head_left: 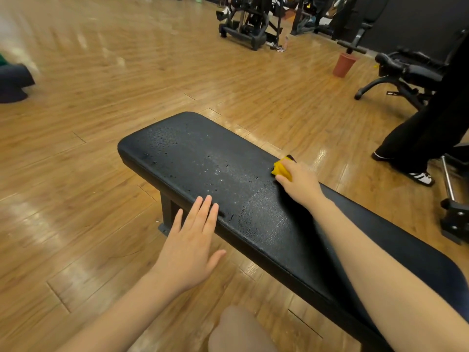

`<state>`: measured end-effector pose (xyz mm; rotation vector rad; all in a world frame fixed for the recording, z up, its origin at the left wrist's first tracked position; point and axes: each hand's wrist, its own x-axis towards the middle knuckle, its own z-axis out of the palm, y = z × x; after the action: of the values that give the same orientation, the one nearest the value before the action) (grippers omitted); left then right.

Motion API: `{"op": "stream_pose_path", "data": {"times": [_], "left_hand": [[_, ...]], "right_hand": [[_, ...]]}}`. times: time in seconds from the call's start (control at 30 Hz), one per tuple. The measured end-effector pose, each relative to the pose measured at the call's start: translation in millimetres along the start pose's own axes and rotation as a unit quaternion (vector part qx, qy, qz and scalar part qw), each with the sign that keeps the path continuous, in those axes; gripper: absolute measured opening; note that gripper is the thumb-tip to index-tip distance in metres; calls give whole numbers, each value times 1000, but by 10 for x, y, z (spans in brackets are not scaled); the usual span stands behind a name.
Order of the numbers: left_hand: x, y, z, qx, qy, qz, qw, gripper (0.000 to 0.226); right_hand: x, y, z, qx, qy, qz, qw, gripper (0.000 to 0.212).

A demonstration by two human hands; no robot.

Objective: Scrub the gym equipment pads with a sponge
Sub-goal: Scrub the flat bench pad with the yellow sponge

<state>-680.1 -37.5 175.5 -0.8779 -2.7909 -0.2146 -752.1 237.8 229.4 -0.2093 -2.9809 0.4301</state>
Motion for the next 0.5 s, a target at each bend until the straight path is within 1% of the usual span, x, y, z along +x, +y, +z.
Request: {"op": "stream_pose_path", "data": {"times": [0.07, 0.17, 0.27, 0.3, 0.43, 0.5], "left_hand": [[13, 3, 13, 1, 1, 0, 1000, 91], [13, 4, 32, 4, 2, -6, 1000, 80], [20, 11, 21, -4, -1, -25, 1000, 80], [24, 6, 24, -9, -3, -29, 1000, 81], [43, -68, -31, -27, -19, -77, 997, 99], [46, -73, -120, -28, -50, -92, 994, 106]], "right_hand": [[-124, -109, -18, -9, -20, -27, 999, 44], [-393, -364, -18, -17, -54, -65, 996, 46], [-700, -581, 29, 15, -70, -143, 987, 45], [-801, -633, 66, 28, -75, -171, 982, 45], [-1145, -737, 215, 52, -94, -269, 957, 43], [-1186, -733, 204, 64, -104, -289, 950, 43]]}}
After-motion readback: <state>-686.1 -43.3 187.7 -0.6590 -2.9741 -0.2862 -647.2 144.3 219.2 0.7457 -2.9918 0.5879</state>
